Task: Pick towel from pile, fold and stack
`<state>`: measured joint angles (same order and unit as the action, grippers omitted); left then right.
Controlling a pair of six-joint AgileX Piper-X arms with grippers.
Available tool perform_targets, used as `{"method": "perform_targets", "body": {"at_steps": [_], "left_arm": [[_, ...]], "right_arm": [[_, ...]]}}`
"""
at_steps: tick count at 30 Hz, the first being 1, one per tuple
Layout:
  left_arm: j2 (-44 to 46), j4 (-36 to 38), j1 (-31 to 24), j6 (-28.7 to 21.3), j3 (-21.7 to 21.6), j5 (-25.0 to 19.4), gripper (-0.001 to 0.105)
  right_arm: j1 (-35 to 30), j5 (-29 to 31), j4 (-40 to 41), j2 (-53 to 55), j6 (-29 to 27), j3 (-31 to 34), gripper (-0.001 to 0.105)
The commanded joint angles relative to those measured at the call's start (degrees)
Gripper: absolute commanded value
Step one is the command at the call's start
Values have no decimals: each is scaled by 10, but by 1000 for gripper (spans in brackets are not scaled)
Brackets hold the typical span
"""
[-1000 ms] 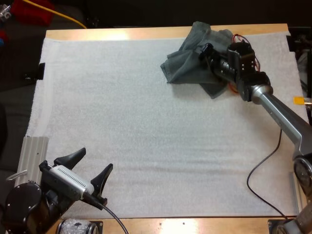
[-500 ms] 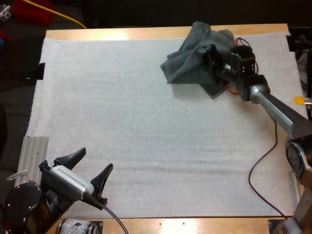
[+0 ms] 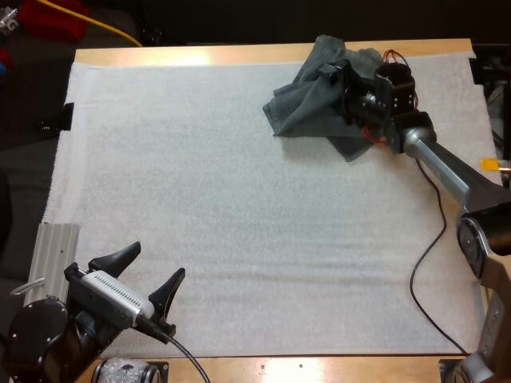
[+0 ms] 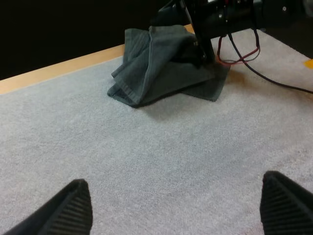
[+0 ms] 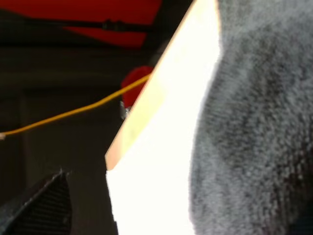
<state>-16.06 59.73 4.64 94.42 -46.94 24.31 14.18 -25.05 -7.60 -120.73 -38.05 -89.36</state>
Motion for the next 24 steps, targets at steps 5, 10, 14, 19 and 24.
{"method": "perform_targets", "body": {"at_steps": [5, 10, 14, 19, 24], "left_arm": [[-2, -2, 2, 2, -3, 4, 68], [-2, 6, 2, 2, -3, 4, 68], [-2, 6, 2, 2, -3, 4, 68], [-2, 6, 2, 2, -3, 4, 68], [-2, 6, 2, 2, -3, 4, 68]], "right_arm": [[-3, -7, 6, -7, 11, -4, 56], [-3, -5, 15, -7, 11, -4, 29], [-3, -5, 15, -7, 5, -4, 0], [-3, -22, 19, -7, -3, -4, 1], [-3, -46, 31, 21, -64, -4, 1]]}}
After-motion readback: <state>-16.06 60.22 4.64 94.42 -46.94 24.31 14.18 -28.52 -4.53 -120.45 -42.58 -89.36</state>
